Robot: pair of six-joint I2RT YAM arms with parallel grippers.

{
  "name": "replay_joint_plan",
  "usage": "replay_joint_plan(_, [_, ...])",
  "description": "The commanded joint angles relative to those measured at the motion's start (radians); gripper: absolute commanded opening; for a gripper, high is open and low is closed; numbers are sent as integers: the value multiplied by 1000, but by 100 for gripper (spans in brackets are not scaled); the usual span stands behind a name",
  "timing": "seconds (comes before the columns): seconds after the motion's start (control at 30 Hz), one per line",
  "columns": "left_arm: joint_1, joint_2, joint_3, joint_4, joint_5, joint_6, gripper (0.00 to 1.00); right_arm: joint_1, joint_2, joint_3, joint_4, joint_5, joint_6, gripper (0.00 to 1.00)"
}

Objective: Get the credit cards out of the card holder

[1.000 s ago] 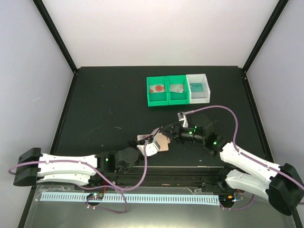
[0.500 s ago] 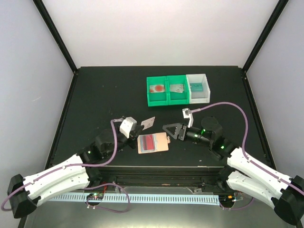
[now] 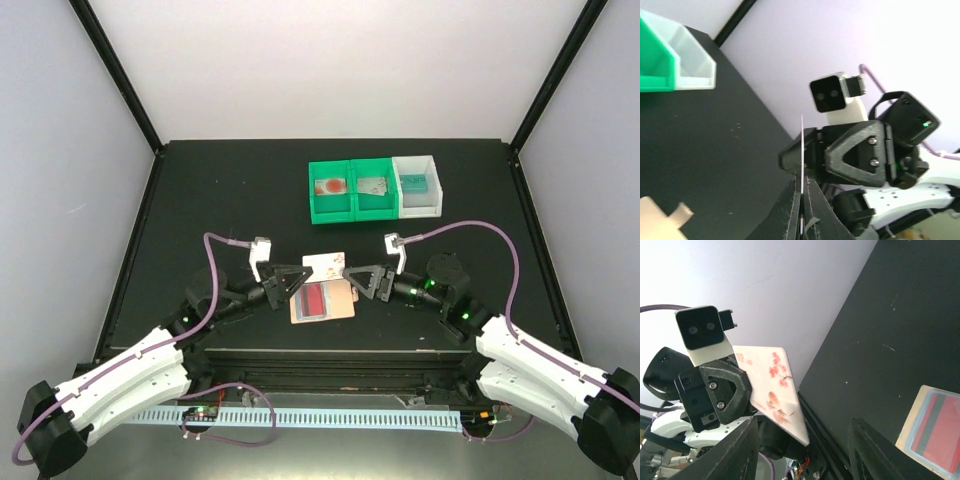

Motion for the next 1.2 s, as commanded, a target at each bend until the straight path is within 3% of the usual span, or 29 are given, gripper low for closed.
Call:
replay_joint_plan(0.0, [6,4,-3,147,91,-152,2,0,11,3,118,-38,43,50])
replay_joint_plan(0.4, [6,-24,-30,199,66,-198,2,1,53,-32,273,-105,144,28])
replay_joint_plan(0.67, [6,-41,-59,234,32,-213,2,4,58,-38,289,-112,176,32])
replay_joint_plan(0.87, [6,-41,-70,238,19,-216,2,11,68,-46,333,-125,200,21])
replay_joint_plan(1.17, [6,-58,-85,253,-11,-232,2,16,77,-44,338,-117,222,22])
